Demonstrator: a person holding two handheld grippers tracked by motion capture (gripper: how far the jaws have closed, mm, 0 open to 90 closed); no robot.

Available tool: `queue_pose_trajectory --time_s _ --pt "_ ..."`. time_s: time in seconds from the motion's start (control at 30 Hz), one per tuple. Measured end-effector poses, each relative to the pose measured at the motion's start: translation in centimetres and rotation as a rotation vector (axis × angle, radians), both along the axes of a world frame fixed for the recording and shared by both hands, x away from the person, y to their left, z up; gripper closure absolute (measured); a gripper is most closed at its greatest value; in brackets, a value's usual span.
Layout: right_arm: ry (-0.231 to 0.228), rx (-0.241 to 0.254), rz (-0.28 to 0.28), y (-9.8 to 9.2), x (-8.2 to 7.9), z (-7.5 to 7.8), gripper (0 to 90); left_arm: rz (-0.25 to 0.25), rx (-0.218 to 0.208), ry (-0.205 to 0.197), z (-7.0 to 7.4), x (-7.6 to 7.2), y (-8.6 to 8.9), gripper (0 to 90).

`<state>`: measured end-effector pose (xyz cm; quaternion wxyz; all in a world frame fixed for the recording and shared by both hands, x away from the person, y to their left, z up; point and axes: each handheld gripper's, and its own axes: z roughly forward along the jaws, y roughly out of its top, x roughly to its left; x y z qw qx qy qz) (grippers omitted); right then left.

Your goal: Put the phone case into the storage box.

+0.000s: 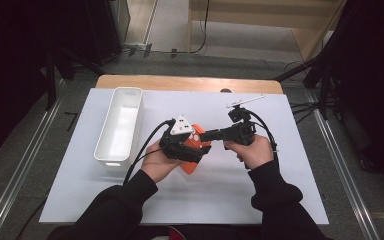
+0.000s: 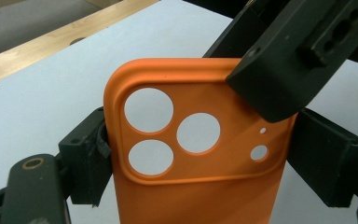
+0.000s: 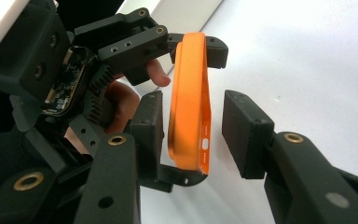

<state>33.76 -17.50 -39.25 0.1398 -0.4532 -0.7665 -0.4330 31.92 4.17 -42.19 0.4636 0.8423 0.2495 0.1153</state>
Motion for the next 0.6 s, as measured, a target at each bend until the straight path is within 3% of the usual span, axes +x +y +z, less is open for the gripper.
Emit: queue_pose_trajectory --time_s 0.6 --pt "-0.026 0.027 -0.033 -1.8 0.1 0.6 52.8 0.028 -0.014 0.033 0.7 0.7 1.4 16.6"
